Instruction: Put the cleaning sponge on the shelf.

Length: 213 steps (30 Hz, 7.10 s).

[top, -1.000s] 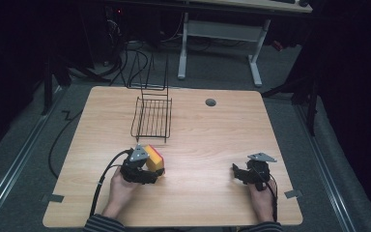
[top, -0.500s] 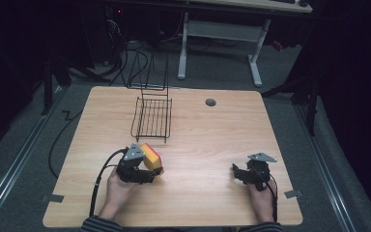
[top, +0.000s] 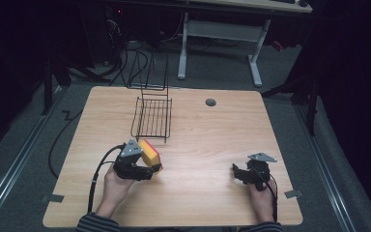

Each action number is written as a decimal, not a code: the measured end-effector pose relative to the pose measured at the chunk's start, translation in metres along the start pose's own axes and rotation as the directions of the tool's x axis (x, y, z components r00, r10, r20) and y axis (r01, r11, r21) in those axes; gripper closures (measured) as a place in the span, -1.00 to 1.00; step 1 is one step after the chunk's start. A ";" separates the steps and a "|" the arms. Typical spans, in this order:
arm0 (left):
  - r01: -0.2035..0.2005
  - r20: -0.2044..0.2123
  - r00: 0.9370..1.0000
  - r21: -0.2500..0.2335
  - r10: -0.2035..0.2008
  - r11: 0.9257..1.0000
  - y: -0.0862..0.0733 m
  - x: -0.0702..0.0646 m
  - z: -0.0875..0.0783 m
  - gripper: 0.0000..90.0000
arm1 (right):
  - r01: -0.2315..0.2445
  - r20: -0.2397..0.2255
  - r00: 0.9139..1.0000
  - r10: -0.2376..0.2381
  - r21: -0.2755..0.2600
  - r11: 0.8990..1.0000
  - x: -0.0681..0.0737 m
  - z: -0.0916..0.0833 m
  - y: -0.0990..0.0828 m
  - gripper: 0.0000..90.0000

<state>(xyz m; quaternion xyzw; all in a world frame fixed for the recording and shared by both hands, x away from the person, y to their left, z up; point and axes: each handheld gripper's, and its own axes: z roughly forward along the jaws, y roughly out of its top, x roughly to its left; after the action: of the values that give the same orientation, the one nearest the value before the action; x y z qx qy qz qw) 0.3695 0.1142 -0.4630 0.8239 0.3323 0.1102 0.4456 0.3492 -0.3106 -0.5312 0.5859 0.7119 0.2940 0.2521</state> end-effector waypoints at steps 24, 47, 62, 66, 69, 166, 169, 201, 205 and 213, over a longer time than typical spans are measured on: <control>-0.009 -0.058 0.998 0.000 0.009 1.000 0.037 0.017 0.002 -0.47 | 0.000 0.000 1.000 0.000 0.000 1.000 0.000 0.000 0.000 -0.54; 0.022 -0.146 0.989 -0.002 -0.022 1.000 0.063 0.043 0.022 -0.47 | 0.000 0.000 1.000 0.000 0.000 1.000 0.000 0.000 0.000 -0.53; 0.083 -0.198 0.976 -0.031 -0.087 0.996 0.066 0.065 0.034 -0.47 | 0.000 0.000 1.000 0.000 0.000 1.000 0.000 0.000 0.000 -0.53; 0.112 -0.218 0.969 -0.042 -0.118 0.993 0.064 0.074 0.038 -0.47 | 0.000 0.000 1.000 0.000 0.000 1.000 0.000 0.000 0.000 -0.53; 0.123 -0.230 0.964 -0.045 -0.130 0.991 0.063 0.079 0.041 -0.47 | 0.000 0.000 1.000 0.000 0.000 1.000 0.000 0.000 0.000 -0.53; 0.223 -0.246 0.945 -0.002 -0.217 0.975 0.050 0.101 0.077 -0.99 | 0.000 0.001 1.000 0.000 0.000 1.000 0.000 0.000 0.000 -0.54; 0.215 -0.239 0.948 -0.010 -0.211 0.977 0.049 0.099 0.072 -0.99 | 0.000 0.001 1.000 0.000 0.000 1.000 0.000 0.000 0.000 -0.53; 0.137 -0.187 0.971 -0.080 -0.150 0.987 0.038 0.074 0.015 -0.88 | -0.001 0.001 1.000 0.001 0.000 1.000 0.000 0.000 0.000 -0.53; 0.129 -0.189 0.971 -0.095 -0.145 0.987 0.037 0.072 0.008 -0.87 | -0.001 0.001 1.000 0.001 0.001 1.000 0.000 0.000 0.000 -0.53; 0.125 -0.190 0.971 -0.107 -0.143 0.986 0.034 0.070 -0.006 -0.87 | -0.001 0.002 1.000 0.001 0.000 1.000 0.000 0.000 0.000 -0.53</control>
<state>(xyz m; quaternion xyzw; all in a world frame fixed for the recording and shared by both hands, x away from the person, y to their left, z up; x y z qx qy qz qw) 0.4346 0.1507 -0.4405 0.7626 0.4241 0.1765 0.4555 0.3494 -0.3104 -0.5312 0.5867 0.7113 0.2935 0.2524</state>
